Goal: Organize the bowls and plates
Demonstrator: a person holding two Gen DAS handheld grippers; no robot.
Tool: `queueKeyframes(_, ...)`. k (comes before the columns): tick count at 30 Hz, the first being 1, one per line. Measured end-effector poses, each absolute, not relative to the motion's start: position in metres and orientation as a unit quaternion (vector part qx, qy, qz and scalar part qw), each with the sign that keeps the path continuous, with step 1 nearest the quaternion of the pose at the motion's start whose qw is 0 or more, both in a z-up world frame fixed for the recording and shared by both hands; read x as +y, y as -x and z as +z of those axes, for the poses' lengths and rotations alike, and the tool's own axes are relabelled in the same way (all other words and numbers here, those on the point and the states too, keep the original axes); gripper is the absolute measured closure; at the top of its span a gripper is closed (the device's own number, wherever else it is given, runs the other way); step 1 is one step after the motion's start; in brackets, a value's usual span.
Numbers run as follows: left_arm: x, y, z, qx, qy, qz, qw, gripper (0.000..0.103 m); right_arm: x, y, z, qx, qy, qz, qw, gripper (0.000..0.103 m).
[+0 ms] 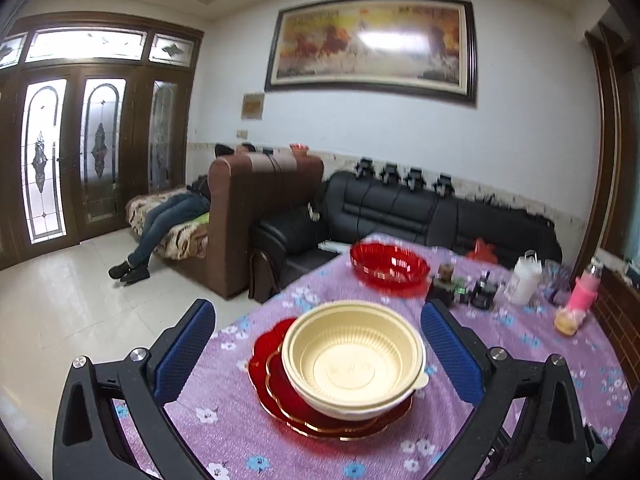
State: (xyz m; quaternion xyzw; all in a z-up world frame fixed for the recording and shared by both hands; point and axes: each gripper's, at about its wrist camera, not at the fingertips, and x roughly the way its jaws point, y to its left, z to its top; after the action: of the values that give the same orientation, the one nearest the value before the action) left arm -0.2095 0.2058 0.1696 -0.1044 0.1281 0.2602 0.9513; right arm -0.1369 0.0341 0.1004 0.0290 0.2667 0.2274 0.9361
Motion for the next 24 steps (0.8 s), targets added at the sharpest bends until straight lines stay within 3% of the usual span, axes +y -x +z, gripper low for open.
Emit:
queueKeyframes(4,0.197,0.227,0.180,0.067,0.084,0.277,0.955,0.000,0.033,0.149,0.112,0.221,-0.016,0.215,0.951,0.001)
queueKeyframes(10,0.181,0.251,0.189,-0.003,0.057,0.313,0.948,0.000,0.039,0.154,0.120,0.199,0.002,0.216,0.956,0.000)
queueKeyframes(24,0.207,0.199,0.168,0.169,0.105,0.232,0.952,0.000,0.058,0.149,0.106,0.232,0.040,0.229,0.944,0.000)
